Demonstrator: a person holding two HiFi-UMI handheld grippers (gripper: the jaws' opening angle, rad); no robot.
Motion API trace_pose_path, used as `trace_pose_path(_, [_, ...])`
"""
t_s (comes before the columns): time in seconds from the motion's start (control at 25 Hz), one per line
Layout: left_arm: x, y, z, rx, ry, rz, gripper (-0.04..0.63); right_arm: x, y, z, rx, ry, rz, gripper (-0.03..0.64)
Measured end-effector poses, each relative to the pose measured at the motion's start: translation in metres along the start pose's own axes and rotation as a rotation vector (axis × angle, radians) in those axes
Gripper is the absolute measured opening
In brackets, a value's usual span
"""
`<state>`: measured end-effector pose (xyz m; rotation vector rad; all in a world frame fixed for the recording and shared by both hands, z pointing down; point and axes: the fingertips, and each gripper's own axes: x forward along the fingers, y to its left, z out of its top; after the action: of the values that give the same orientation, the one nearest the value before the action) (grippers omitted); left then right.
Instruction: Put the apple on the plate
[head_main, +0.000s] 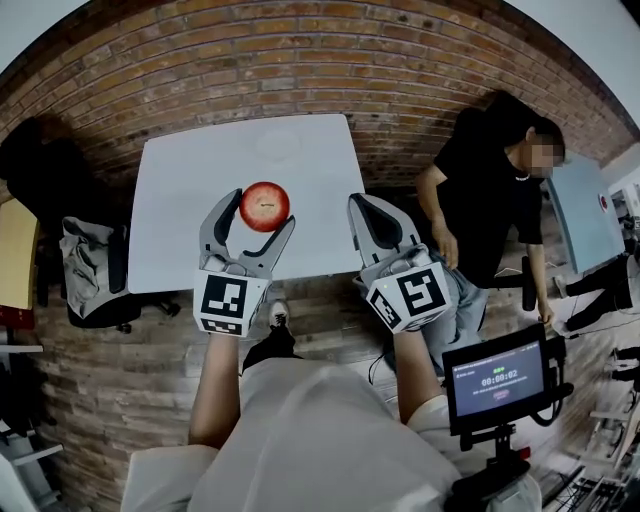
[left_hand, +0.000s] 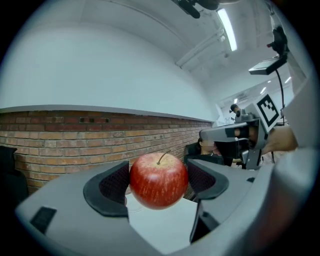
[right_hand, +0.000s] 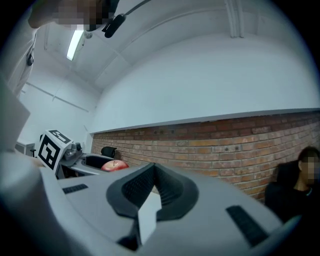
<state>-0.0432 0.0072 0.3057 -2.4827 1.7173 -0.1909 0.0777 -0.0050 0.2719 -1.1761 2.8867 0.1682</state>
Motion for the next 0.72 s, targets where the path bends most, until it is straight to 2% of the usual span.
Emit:
trace_pose_path(0.4, [0.047,0.045,-0.028,-0.030,0.049,-0.052,0.373,0.069,-0.002,-0.020,0.035,0.062,0.044,0.003])
trace_pose_path(0.72, [0.076,0.065,-0.043,-0.040,0.071,-0.097,0.373,0.101,-0.013,-0.037,0.056,0.104,0.013,0.003])
